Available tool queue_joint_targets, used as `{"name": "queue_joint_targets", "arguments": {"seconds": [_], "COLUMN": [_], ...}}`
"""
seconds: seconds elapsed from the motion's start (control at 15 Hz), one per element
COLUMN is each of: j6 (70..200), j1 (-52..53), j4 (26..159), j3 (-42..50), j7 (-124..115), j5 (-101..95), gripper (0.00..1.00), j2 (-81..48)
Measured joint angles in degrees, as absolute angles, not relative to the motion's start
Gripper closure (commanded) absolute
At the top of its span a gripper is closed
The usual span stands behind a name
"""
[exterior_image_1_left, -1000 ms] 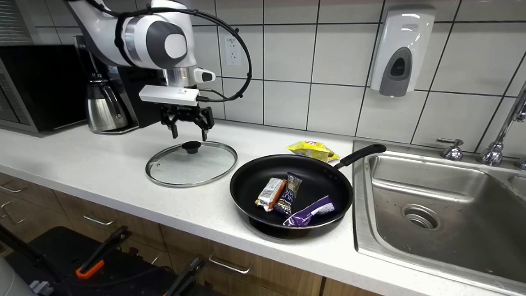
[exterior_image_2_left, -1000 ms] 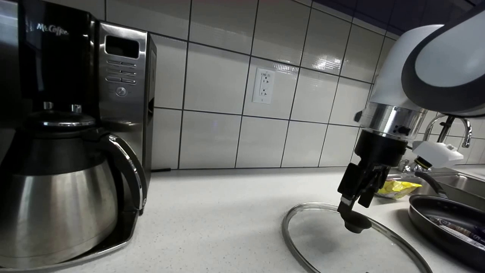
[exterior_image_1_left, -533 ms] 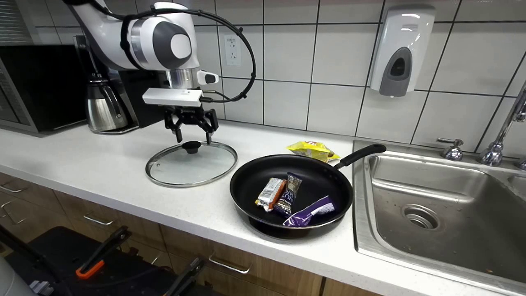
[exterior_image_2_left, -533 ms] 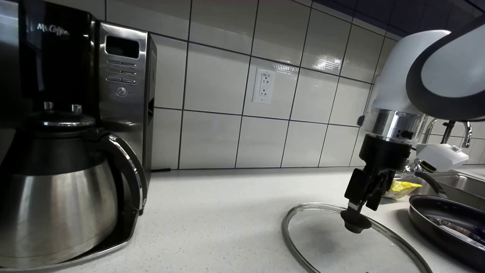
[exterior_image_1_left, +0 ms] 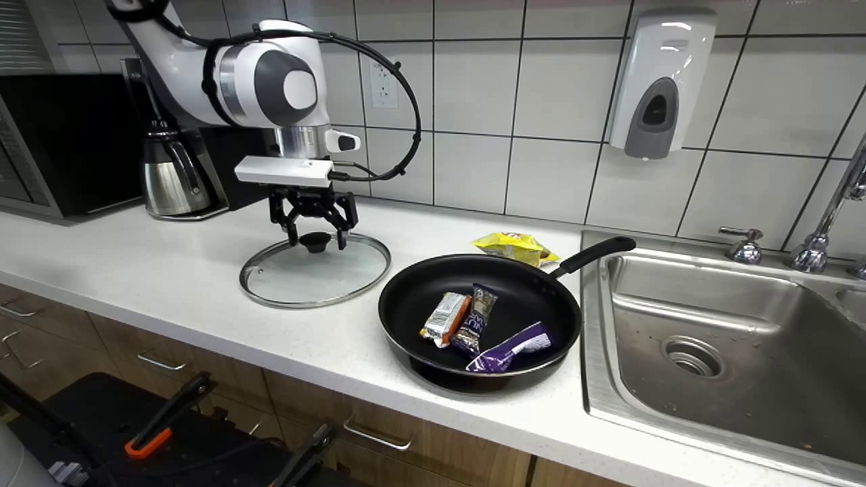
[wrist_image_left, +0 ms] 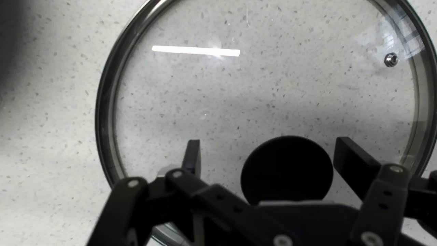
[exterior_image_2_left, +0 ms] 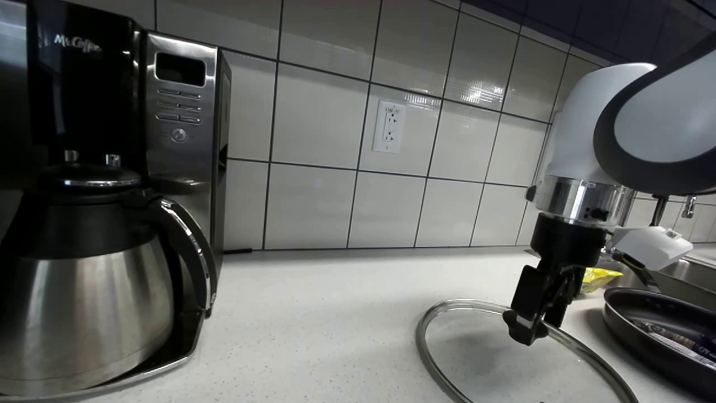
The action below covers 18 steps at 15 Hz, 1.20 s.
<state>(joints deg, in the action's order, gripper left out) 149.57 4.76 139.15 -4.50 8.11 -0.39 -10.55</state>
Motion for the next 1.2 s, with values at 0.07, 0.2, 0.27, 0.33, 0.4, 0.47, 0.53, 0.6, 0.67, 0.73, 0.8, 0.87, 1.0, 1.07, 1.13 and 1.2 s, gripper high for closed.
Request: {"name": "queue_joint_targets", "arguments": {"seconds": [0.07,0.2,0.27,0.33,0.4,0.47,0.53,0.6,0.67,0.73,0.8,0.87,1.0,1.07,1.13,1.2], "j6": [149.6,149.6,149.6,149.7,149.7,149.7,149.8,149.8,149.8,149.8,149.8,149.8,149.8,149.8,149.8,149.8], "j1": [4.8,4.7,4.7,4.7,4.7,4.7,4.7,4.7,4.7,4.7,4.7,4.7,4.7,4.7,4.7,4.8], "j4": [139.1,139.1,139.1,139.0,138.9,138.8,138.6,138.3,138.0,137.8,137.7,137.6,137.6,137.6,137.6,137.6], "j3": [-4.5,-4.5,-4.5,-4.5,-4.5,-4.6,-4.7,-4.7,-4.8,-4.8,-4.9,-5.0,-5.2,-5.3,-5.5,-5.6], "j7": [8.1,8.1,8.1,8.1,8.1,8.1,8.1,8.1,8.1,8.1,8.1,8.1,8.1,8.2,8.2,8.2], "j5": [-0.4,-0.4,-0.4,-0.4,-0.3,-0.3,-0.3,-0.3,-0.3,-0.3,-0.3,-0.3,-0.3,-0.3,-0.3,-0.3], "gripper": [0.00,0.00,0.00,0.00,0.00,0.00,0.00,0.00,0.00,0.00,0.00,0.00,0.28,0.34,0.44,0.51], "j2": [-10.8,-11.0,-11.0,-11.0,-11.0,-11.0,-11.0,-11.0,-11.0,-11.0,-11.0,-11.0,-11.0,-11.0,-11.0,-11.0]}}
